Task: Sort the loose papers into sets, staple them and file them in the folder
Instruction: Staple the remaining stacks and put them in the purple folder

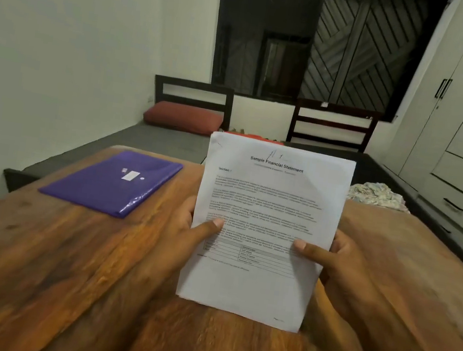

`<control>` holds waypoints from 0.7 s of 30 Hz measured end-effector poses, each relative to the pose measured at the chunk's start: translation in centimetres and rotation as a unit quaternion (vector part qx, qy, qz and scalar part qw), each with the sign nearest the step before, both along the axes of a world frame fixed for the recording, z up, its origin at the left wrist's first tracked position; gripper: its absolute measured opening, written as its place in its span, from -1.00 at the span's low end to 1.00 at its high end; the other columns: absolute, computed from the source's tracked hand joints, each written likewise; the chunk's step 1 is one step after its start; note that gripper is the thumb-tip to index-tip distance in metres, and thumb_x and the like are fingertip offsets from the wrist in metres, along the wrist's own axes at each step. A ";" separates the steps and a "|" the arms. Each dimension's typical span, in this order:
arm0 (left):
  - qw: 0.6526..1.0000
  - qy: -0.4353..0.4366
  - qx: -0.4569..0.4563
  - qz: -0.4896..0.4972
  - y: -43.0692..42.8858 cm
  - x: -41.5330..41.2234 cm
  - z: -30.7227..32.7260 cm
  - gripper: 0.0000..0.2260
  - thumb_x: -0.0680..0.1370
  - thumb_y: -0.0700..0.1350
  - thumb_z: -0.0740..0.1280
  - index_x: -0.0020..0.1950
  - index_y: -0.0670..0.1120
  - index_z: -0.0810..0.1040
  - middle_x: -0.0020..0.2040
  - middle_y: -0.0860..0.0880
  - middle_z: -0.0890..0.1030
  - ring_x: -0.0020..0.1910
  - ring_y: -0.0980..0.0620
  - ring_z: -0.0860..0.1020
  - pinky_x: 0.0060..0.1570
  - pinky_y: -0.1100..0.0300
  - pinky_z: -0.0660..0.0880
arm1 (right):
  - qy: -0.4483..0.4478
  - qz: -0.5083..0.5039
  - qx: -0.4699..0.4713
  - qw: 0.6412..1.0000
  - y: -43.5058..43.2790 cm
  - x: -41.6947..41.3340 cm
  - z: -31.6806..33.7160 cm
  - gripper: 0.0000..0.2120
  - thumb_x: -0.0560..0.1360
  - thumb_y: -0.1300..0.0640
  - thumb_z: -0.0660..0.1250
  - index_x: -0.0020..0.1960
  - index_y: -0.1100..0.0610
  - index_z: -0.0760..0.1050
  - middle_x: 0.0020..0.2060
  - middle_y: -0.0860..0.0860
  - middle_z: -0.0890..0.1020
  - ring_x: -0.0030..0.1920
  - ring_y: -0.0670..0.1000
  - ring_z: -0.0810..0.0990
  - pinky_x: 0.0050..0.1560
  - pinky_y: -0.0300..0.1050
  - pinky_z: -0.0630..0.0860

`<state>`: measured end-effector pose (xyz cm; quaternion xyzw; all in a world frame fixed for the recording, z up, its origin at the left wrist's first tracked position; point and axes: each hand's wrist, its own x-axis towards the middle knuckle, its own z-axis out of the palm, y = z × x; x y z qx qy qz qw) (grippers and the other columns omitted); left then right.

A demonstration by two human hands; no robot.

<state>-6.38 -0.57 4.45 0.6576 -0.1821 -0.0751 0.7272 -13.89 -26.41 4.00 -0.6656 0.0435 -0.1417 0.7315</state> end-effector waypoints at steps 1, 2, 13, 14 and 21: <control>1.000 -0.003 -0.004 0.005 -0.2 -0.2 0.1 -0.69 0.62 -0.15 0.40 0.35 -0.01 0.50 0.18 -0.04 0.71 0.09 -0.06 0.72 0.02 -0.04 0.68 | -0.005 0.002 0.001 1.000 -0.1 0.1 0.0 -0.47 0.43 0.23 0.53 0.37 0.19 0.50 0.21 0.14 0.70 0.18 0.27 0.70 0.29 0.38 0.54; 1.000 -0.002 -0.015 0.011 -0.3 -0.2 0.2 -0.70 0.62 -0.18 0.39 0.34 -0.02 0.51 0.17 -0.05 0.71 0.08 -0.08 0.72 0.01 -0.04 0.69 | -0.007 0.003 0.002 1.000 -0.2 0.1 0.0 -0.48 0.44 0.23 0.53 0.37 0.20 0.51 0.22 0.15 0.70 0.19 0.28 0.69 0.29 0.39 0.54; 0.998 0.026 -0.053 0.015 -0.3 -0.5 0.1 -0.74 0.67 -0.08 0.32 0.36 0.03 0.50 0.15 -0.01 0.72 0.09 -0.07 0.71 0.08 -0.12 0.65 | -0.019 0.004 -0.019 1.000 0.9 0.8 0.4 -0.61 0.51 0.22 0.45 0.32 0.21 0.57 0.19 0.14 0.71 0.18 0.20 0.70 0.24 0.24 0.58; 0.999 0.035 -0.024 0.014 -0.1 -0.8 -1.0 -0.75 0.68 -0.04 0.30 0.36 0.05 0.50 0.16 0.01 0.72 0.10 -0.06 0.71 0.12 -0.13 0.64 | -0.004 0.000 -0.009 1.000 1.2 0.5 -0.4 -0.62 0.50 0.24 0.46 0.32 0.21 0.57 0.20 0.15 0.71 0.16 0.20 0.71 0.19 0.20 0.61; 0.997 0.037 0.048 0.052 -0.1 -1.7 -4.6 -0.83 0.69 0.00 0.26 0.28 0.13 0.49 0.16 0.09 0.70 0.09 0.09 0.70 0.06 0.06 0.67 | 0.046 -0.017 0.094 0.994 3.6 -0.4 -2.5 -0.68 0.57 0.32 0.40 0.31 0.19 0.57 0.14 0.18 0.73 0.09 0.29 0.73 0.11 0.30 0.65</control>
